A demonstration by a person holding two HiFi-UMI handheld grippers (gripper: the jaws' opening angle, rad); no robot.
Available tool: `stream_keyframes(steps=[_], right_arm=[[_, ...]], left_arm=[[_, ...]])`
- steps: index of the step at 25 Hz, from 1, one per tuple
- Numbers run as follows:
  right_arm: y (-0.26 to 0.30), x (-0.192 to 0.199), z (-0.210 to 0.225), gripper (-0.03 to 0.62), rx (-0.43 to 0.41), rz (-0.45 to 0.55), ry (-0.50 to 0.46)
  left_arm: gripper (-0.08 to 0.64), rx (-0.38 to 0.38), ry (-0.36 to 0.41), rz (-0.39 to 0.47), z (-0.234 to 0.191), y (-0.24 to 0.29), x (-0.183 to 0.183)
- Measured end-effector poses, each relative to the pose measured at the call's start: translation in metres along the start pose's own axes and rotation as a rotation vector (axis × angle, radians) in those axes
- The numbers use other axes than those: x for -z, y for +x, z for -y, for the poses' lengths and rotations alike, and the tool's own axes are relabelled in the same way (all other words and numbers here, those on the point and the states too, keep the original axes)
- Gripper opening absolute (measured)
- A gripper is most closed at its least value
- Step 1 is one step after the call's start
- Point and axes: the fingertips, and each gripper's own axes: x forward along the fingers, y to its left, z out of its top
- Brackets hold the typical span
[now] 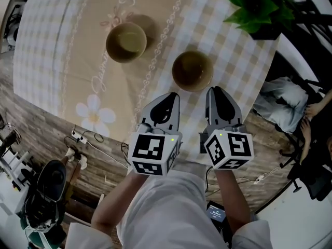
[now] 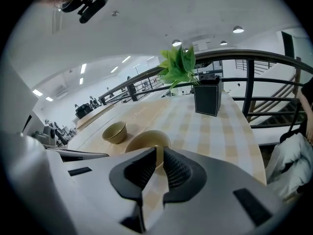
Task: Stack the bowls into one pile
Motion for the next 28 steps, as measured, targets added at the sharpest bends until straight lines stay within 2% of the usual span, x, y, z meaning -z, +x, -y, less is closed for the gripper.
stream_keyframes(steps=[9,23,28], right_arm=[[0.031,-0.002,0.014,0.041,0.036,-0.018,0.029],[0.052,0.005,0.024,0.040,0.081,-0.075,0.002],[0.056,-0.001,0.018,0.040,0.051,-0.053,0.005]], left_arm=[[0.025,-0.026,-0.033,0.006,-0.015,0.023,-0.009],[0.025,-0.072,-0.072,-0.007,-0.031,0.036,-0.007],[0.025,-0.091,-0.070,-0.003,-0.036,0.031,-0.005]])
